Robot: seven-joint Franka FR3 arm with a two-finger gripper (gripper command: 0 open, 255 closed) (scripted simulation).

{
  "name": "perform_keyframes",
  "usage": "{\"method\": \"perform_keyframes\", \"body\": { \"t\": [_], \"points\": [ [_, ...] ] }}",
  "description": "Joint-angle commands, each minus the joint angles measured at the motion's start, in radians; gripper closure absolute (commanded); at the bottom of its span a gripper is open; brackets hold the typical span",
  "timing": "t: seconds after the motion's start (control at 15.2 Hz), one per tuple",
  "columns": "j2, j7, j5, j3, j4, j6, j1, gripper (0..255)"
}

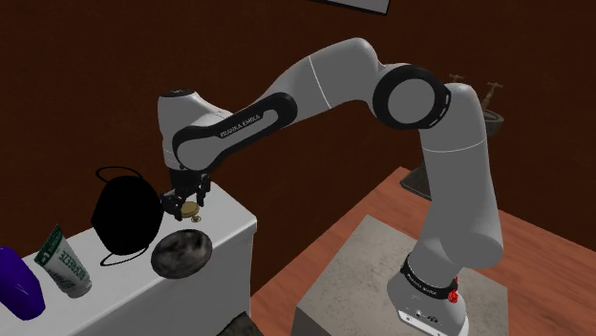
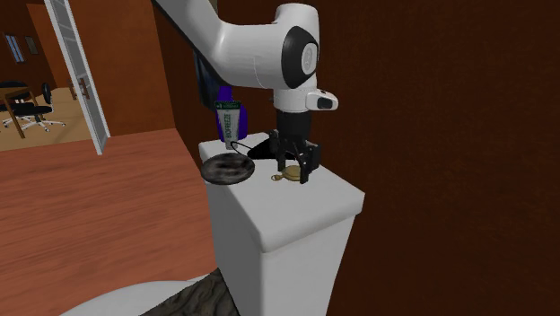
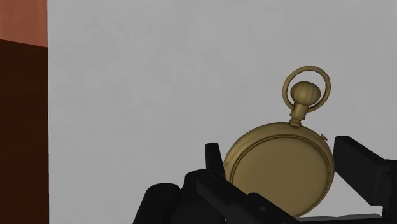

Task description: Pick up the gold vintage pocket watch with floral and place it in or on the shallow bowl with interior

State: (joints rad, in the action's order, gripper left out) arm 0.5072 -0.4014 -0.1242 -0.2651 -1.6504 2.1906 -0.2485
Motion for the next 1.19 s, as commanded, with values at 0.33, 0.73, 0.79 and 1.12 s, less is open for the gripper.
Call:
{"method": "perform_keyframes", "body": {
  "t": [0.33,0.73,0.79,1.12],
  "points": [
    [-0.034,0.006,0.011,-0.006,0.031,-0.065,0.003,255],
    [-0.062,0.011,0.02,-0.011,0.071,-0.132,0.005,255],
    [-0.066,0.011,0.022,-0.012,0.079,-0.144,0.005,255],
    [-0.084,0.014,0.028,-0.015,0.121,-0.203,0.005,255]
  ]
}}
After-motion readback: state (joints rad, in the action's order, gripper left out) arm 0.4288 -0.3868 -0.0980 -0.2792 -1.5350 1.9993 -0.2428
